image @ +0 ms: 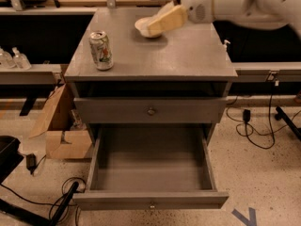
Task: Place 7up can into middle drawer
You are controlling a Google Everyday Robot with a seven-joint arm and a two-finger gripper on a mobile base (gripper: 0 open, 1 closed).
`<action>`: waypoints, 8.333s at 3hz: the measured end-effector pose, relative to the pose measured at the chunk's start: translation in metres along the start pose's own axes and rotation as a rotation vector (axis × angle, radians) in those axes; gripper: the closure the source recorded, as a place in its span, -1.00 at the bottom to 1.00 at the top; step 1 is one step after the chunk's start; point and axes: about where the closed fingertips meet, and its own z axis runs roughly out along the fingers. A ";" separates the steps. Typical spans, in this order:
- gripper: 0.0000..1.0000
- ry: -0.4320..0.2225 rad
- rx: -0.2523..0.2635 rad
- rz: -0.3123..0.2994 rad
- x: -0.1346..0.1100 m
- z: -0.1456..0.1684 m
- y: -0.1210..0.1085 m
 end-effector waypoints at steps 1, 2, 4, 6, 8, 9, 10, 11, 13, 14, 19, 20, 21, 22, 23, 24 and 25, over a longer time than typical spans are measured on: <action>-1.00 -0.036 -0.008 0.132 0.041 0.060 -0.006; -1.00 -0.067 -0.008 0.265 0.087 0.114 -0.002; -1.00 -0.100 -0.012 0.282 0.126 0.180 -0.003; -1.00 -0.171 -0.082 0.250 0.103 0.218 0.008; -0.48 -0.179 -0.129 0.292 0.093 0.234 0.053; 0.01 -0.161 -0.142 0.298 0.095 0.243 0.066; 0.60 -0.132 -0.138 0.290 0.097 0.253 0.070; 1.00 -0.134 -0.142 0.290 0.096 0.254 0.072; 1.00 -0.155 -0.175 0.216 0.061 0.219 0.101; 1.00 -0.171 -0.193 0.149 0.038 0.177 0.142; 1.00 -0.069 -0.296 0.100 0.210 0.162 0.176; 1.00 -0.114 -0.357 0.163 0.251 0.178 0.228; 1.00 -0.143 -0.436 0.195 0.298 0.195 0.281; 1.00 -0.204 -0.460 0.191 0.335 0.209 0.307; 1.00 -0.222 -0.471 0.182 0.383 0.224 0.316; 1.00 -0.195 -0.459 0.199 0.429 0.221 0.315; 1.00 -0.096 -0.434 0.230 0.480 0.198 0.304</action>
Offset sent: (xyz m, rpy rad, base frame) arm 0.0970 0.0852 -0.1421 0.2661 0.2928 -0.0440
